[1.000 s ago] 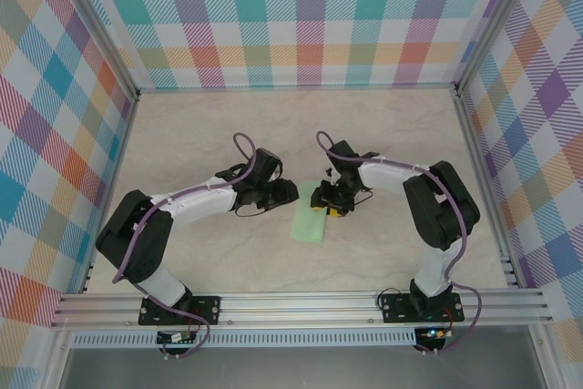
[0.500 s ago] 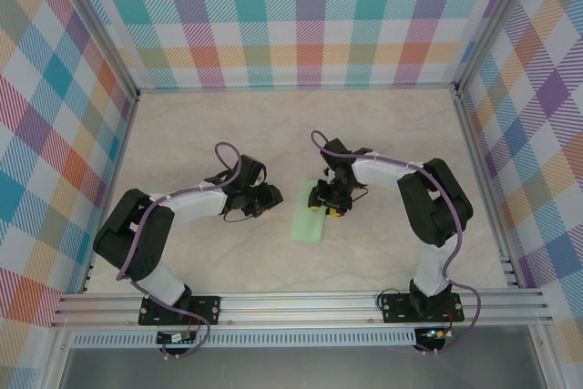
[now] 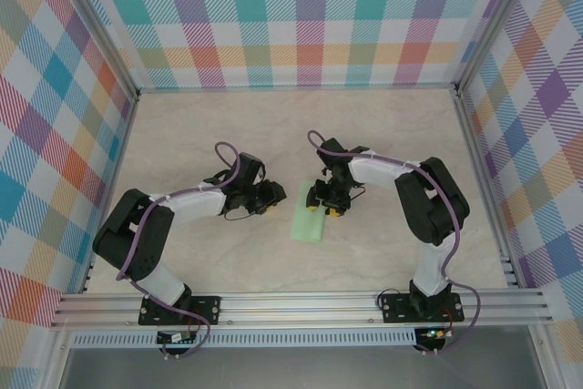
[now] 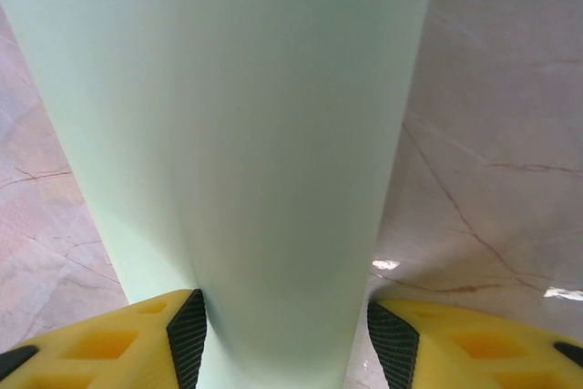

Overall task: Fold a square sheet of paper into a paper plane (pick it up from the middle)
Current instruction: First fold in half a square sheet of paper at the center of the table, then hold the square sheet of paper at the center of the table.

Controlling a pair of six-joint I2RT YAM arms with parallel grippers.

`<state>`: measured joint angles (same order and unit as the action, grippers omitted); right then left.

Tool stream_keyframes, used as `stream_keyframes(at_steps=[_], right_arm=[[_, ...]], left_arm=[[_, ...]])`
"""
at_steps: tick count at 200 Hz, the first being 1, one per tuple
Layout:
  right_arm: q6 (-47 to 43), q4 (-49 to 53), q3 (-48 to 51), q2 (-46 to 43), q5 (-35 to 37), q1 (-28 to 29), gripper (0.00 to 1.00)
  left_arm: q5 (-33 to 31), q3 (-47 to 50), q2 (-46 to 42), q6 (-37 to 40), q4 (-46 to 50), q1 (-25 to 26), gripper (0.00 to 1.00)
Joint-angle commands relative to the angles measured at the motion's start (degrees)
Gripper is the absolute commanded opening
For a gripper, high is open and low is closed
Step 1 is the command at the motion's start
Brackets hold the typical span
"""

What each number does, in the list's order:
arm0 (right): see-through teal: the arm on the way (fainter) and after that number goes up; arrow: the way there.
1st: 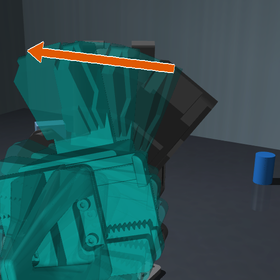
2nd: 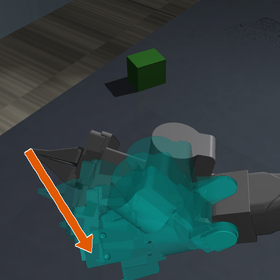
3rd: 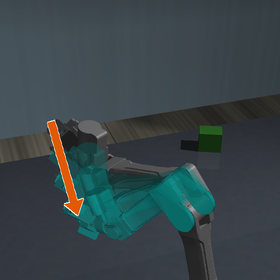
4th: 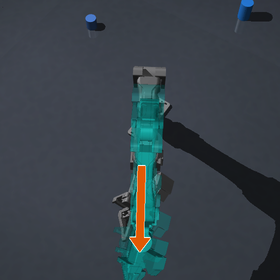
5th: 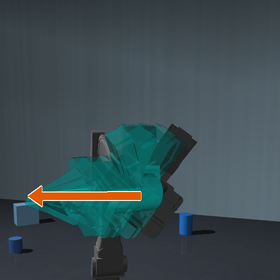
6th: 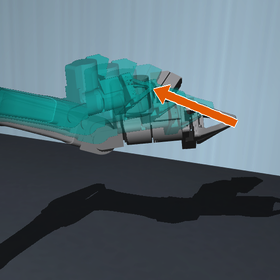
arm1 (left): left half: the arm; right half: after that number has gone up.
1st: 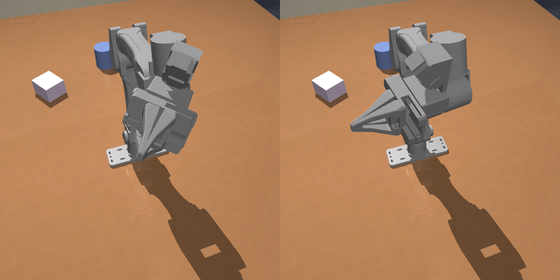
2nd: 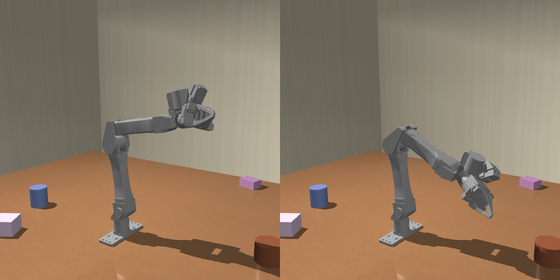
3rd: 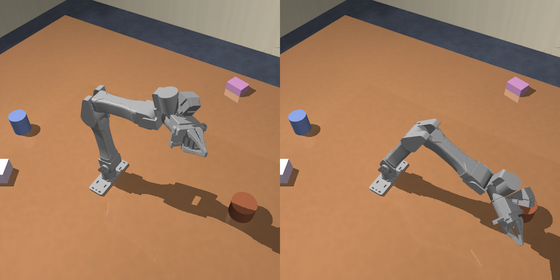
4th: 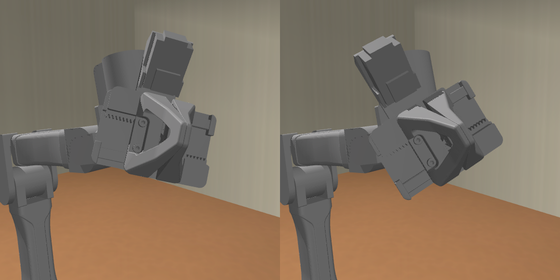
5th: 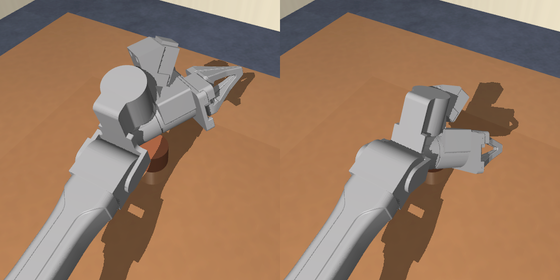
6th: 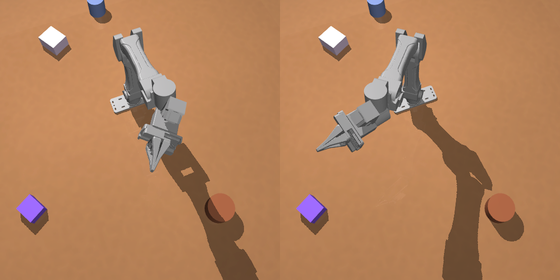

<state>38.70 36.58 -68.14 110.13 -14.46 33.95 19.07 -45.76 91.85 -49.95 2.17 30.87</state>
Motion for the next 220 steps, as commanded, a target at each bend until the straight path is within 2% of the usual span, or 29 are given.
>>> stream_keyframes(at_steps=[1, 96, 146, 220], right_arm=[[-1.3, -3.5, 3.8, 8.9, 6.5, 1.6, 0.57], [-1.7, -2.9, 2.7, 11.0, 7.0, 1.7, 0.57], [-2.2, -2.9, 2.9, 12.2, 7.8, 1.7, 0.57], [-2.0, -3.0, 2.8, 13.4, 8.3, 1.8, 0.57]], left_arm=[[2.2, 0.7, -0.7, -0.4, -1.9, -0.4, 0.35], [5.5, -0.8, 2.8, -0.3, -3.5, 1.6, 0.30], [4.0, -1.5, 3.3, 0.2, -2.2, 2.3, 0.27], [6.0, -2.9, 5.2, 1.1, -2.5, 3.8, 0.23]])
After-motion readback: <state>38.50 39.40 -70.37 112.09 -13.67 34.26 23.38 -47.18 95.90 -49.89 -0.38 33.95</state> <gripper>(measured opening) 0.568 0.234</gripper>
